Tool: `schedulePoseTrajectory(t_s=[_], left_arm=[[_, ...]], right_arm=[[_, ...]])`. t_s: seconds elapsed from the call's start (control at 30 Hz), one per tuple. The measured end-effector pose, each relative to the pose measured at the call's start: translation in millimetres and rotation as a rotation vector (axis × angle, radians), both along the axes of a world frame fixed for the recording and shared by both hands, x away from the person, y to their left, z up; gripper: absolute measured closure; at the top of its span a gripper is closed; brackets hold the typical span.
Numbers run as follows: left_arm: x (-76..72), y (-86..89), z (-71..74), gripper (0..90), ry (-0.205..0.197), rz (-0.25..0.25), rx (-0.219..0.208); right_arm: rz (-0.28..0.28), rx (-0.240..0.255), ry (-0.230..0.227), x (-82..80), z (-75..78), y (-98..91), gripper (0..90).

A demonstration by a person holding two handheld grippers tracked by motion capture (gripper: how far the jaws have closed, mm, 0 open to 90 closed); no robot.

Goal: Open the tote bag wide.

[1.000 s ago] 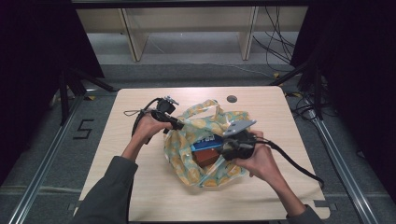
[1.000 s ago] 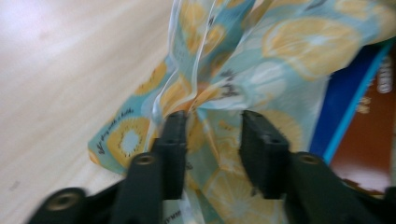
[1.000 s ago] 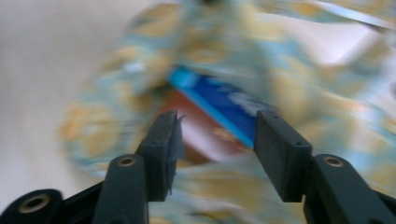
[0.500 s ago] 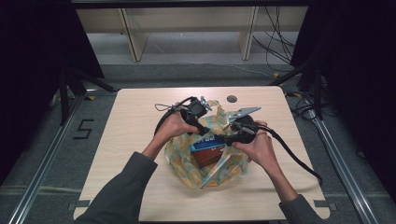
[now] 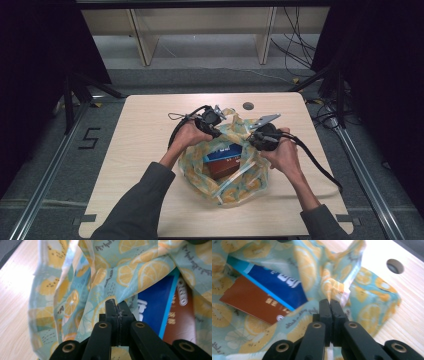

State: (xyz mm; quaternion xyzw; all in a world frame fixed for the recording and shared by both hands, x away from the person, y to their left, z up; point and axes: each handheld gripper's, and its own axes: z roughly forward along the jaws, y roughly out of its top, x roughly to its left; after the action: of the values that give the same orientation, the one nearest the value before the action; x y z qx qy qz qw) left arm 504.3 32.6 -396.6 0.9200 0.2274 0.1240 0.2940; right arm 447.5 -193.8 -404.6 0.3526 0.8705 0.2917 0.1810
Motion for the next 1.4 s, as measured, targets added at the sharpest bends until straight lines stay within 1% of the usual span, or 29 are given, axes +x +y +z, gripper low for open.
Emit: schedulePoseTrajectory(t_s=[0.1,0.13,0.2,0.27,0.3,0.33,0.37,0.4,0.47,0.53,0.57,0.6,0.67,0.7,0.73,0.77,0.8,0.83,0.87,0.9,0.97,1.03,1.07,1.13,1.17,1.27,1.3,1.37,1.4], left_arm=[[0.0,7.1,8.3,89.6,-0.004,-0.006,-0.033],[0.3,9.3,10.5,89.6,-0.012,-0.003,-0.037],[2.4,13.0,13.0,89.6,-0.026,0.021,-0.067],[8.0,15.3,12.4,89.6,-0.010,0.023,-0.086],[11.0,13.4,9.0,89.6,0.002,0.045,-0.112],[13.6,12.3,7.4,89.6,0.002,0.040,-0.105],[16.9,9.8,4.2,89.7,0.007,0.045,-0.107],[19.0,7.4,1.4,89.6,0.016,0.057,-0.114],[25.8,5.2,-2.9,89.7,0.016,0.068,-0.109],[31.6,4.1,-5.2,89.6,0.037,0.080,-0.107],[33.3,3.5,-5.5,89.6,0.040,0.094,-0.102],[34.5,2.6,-6.6,89.6,0.051,0.102,-0.111],[36.5,2.7,-6.8,89.6,0.052,0.111,-0.096],[37.2,2.2,-7.5,89.6,0.061,0.116,-0.102],[37.7,1.9,-7.6,89.6,0.061,0.115,-0.099],[38.1,1.6,-8.1,89.6,0.061,0.114,-0.091],[38.6,1.2,-8.2,89.6,0.068,0.112,-0.083],[38.8,0.6,-8.9,89.6,0.065,0.116,-0.084],[39.1,0.1,-9.3,89.6,0.070,0.114,-0.082],[38.8,-1.0,-9.7,89.6,0.072,0.115,-0.075],[39.0,-2.2,-9.8,89.5,0.075,0.117,-0.071],[39.5,-2.7,-9.5,89.5,0.078,0.117,-0.067],[39.6,-3.3,-9.6,89.5,0.078,0.119,-0.068],[39.7,-3.7,-9.2,89.4,0.080,0.120,-0.065],[39.8,-3.8,-8.9,89.4,0.079,0.119,-0.064],[40.2,-3.4,-8.4,89.4,0.080,0.116,-0.058],[40.8,-2.9,-8.7,89.3,0.081,0.115,-0.060],[41.4,-2.2,-8.9,89.3,0.082,0.127,-0.063],[42.2,-1.3,-8.9,89.3,0.081,0.130,-0.061]], right_arm=[[-0.048,0.015,-0.009,7.3,6.1,-23.7,90.0],[-0.067,0.010,-0.037,11.5,5.4,-30.6,90.0],[-0.129,0.019,-0.029,21.1,0.6,-49.2,90.0],[-0.171,0.035,0.007,29.7,-13.4,-61.5,90.0],[-0.166,0.026,0.010,34.7,-25.0,-65.1,90.0],[-0.184,0.042,0.053,37.8,-40.0,-62.9,90.0],[-0.163,0.018,0.040,41.5,-48.5,-63.3,90.0],[-0.174,-0.001,0.064,44.1,-57.0,-61.7,90.0],[-0.173,-0.037,0.070,46.9,-61.0,-60.6,90.0],[-0.131,-0.071,0.057,46.1,-67.0,-57.0,89.8],[-0.146,-0.082,0.086,41.5,-66.0,-53.6,85.7],[-0.146,-0.082,0.083,39.6,-62.5,-54.6,82.6],[-0.153,-0.067,0.040,35.0,-44.7,-59.4,77.8],[-0.166,-0.047,0.039,30.7,-36.1,-59.6,75.5],[-0.135,-0.016,0.003,25.9,-22.3,-60.7,73.9],[-0.124,0.015,0.004,20.8,-13.8,-59.5,73.1],[-0.096,0.087,-0.038,13.7,-5.0,-55.0,72.4],[-0.069,0.105,-0.004,6.0,5.3,-50.7,71.1],[-0.039,0.134,-0.020,0.3,9.1,-44.2,69.2],[-0.004,0.154,0.001,-4.4,12.9,-39.3,67.9],[0.096,0.202,0.036,-16.0,13.2,-21.0,63.2],[0.197,0.195,0.064,-23.6,7.2,-4.9,58.8],[0.229,0.182,0.112,-27.4,4.7,2.3,55.5],[0.302,0.187,0.162,-32.7,-4.9,17.1,51.6],[0.314,0.197,0.192,-35.2,-8.6,22.5,49.0],[0.367,0.137,0.208,-40.1,-17.1,32.6,46.4],[0.371,0.123,0.221,-43.2,-20.0,34.2,49.1],[0.409,0.038,0.179,-49.6,-26.3,35.1,68.3],[0.420,0.024,0.165,-53.0,-30.2,34.4,80.1]])
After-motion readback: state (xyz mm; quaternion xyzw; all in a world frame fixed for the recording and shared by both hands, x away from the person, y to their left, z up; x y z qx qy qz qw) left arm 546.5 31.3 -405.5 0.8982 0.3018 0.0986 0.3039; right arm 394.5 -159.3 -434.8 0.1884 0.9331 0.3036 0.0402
